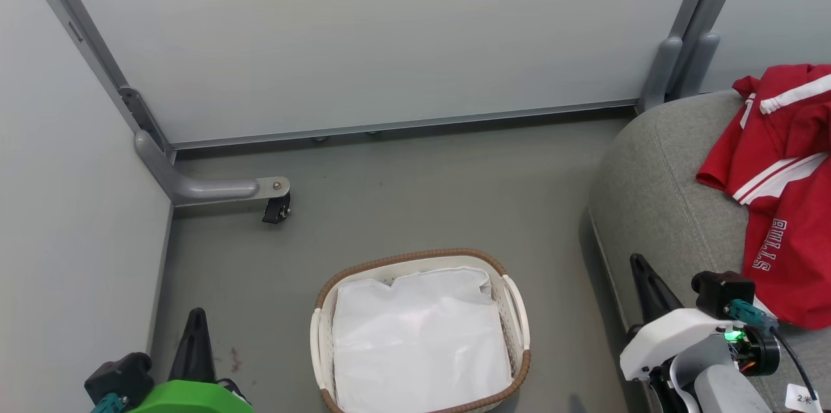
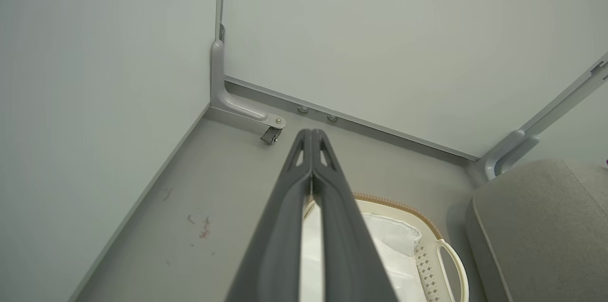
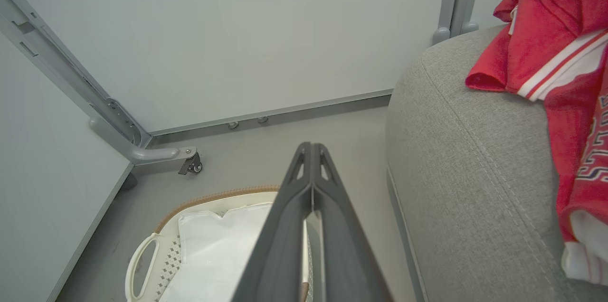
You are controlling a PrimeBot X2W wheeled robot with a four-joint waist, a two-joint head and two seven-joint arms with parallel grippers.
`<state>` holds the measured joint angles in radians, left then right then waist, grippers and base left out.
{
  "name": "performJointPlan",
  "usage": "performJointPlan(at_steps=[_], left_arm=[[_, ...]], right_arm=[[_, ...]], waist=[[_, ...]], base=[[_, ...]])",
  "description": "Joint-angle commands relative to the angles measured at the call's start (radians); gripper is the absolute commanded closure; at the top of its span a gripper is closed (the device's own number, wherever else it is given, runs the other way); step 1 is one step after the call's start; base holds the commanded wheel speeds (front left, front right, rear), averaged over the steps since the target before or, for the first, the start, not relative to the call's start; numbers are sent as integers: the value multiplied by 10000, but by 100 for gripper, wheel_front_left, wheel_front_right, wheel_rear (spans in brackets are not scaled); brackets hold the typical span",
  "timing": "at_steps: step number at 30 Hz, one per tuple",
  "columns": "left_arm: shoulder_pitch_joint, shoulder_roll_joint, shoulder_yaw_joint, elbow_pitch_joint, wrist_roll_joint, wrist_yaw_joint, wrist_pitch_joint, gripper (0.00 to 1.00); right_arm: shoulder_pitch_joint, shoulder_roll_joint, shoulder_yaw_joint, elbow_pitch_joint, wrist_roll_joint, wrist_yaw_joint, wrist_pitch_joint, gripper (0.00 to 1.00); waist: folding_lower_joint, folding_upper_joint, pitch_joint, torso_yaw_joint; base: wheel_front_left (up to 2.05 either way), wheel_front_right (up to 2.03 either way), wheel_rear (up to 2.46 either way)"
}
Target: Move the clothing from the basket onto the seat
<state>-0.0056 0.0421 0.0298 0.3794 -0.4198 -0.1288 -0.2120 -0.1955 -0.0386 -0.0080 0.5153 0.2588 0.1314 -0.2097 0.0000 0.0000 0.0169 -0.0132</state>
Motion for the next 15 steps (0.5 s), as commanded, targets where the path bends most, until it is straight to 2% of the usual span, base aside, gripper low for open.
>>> performJointPlan(at_steps=[1,15], left_arm=[[-184,36,60,-225,-454,-3,85,100],[-370,50,206,-461,-2635,-7,680,100]], right_arm=[[-77,-44,-55,-282,522,1,112,100],[135,-63,-208,-800,3000,-1,665,100]], waist=[[0,0,-2,2],[0,0,-18,18]], base=[[0,0,0],[0,0,0]])
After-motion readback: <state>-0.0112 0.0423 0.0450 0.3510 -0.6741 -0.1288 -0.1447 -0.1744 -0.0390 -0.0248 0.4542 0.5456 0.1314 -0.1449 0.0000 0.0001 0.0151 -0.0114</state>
